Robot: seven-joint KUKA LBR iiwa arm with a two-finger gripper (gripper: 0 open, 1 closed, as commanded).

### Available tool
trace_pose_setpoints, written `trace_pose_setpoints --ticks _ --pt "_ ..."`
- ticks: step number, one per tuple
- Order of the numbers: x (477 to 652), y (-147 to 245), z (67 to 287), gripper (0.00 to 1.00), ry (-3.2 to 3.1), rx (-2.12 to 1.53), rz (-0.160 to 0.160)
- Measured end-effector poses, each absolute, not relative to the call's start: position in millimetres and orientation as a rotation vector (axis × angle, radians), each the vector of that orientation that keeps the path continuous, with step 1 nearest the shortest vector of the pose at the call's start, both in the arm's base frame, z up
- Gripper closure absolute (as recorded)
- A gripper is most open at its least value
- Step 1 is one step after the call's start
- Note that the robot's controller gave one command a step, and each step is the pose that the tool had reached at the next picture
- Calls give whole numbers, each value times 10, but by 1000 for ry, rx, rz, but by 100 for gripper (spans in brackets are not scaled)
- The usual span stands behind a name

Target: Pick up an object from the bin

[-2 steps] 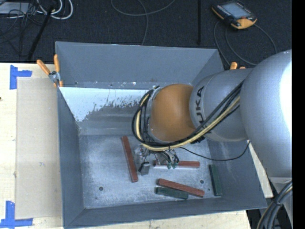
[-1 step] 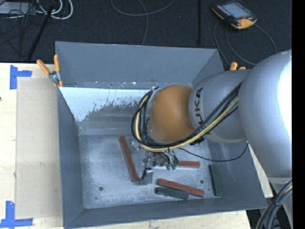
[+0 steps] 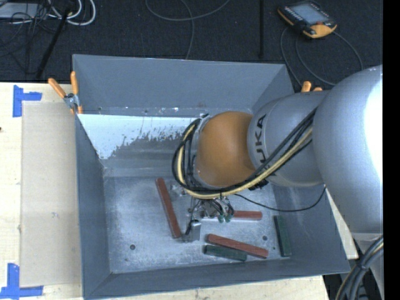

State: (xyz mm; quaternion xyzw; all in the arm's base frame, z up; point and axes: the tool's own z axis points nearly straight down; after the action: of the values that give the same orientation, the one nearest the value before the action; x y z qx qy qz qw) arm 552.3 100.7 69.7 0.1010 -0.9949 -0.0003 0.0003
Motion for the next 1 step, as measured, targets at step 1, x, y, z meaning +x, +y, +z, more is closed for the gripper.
trace_pose_setpoints --ticks 1 --pt "5123 844 701 0 -3133 226 -1"
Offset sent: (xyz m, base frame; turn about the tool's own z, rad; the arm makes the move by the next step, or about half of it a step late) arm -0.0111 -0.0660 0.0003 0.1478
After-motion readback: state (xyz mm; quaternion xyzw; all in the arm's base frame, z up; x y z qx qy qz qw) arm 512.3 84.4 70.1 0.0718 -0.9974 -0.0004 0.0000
